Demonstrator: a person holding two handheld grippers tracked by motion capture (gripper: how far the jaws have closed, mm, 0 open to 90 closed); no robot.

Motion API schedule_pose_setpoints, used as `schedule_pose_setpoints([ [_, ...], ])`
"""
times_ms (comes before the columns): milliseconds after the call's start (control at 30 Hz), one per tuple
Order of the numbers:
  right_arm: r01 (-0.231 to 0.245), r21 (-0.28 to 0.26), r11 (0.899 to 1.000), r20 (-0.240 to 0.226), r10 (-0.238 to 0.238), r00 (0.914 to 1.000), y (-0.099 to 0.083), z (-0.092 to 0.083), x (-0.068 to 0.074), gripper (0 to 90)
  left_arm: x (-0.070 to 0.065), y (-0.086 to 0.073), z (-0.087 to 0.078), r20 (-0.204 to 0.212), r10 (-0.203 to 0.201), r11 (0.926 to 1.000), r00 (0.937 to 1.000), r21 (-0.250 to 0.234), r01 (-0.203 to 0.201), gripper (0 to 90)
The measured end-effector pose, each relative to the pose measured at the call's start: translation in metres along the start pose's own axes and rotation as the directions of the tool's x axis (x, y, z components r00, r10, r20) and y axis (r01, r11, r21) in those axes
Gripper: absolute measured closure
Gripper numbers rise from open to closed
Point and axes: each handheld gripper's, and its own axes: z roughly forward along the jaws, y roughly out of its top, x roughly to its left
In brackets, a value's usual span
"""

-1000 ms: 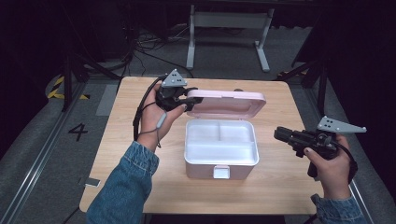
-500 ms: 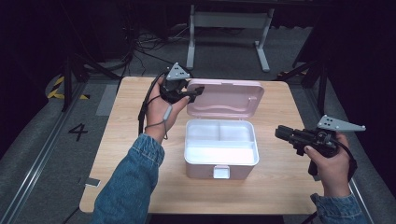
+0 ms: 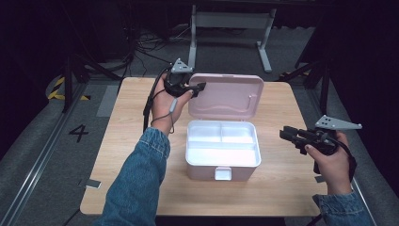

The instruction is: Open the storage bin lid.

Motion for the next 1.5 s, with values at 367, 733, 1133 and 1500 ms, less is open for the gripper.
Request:
schedule_pose_setpoints([
  [367,-0.038,0.049,0.998,0.004,0.038,0.9993,-0.011,0.012,-0.016,65.0,0.014,0.004,0.017,-0.005,-0.037,0.9983,0.9993,0.046,0.037,56.8],
  [733,-0.047,0.071,0.996,0.008,0.046,0.9989,-0.015,0.016,-0.018,63.6,0.025,0.001,0.032,-0.034,-0.057,0.9948,0.9978,0.082,0.060,55.3],
  [1133,-0.005,0.064,0.998,-0.025,0.007,0.9997,-0.006,0.014,-0.002,63.7,0.032,-0.009,0.046,-0.106,-0.069,0.9858,0.9919,0.145,0.085,62.0],
  [1500,0.019,0.043,0.999,-0.061,-0.017,0.9980,0.000,0.010,0.009,63.0,0.043,-0.021,0.061,-0.153,0.010,0.9786,0.9882,0.205,0.022,67.6],
])
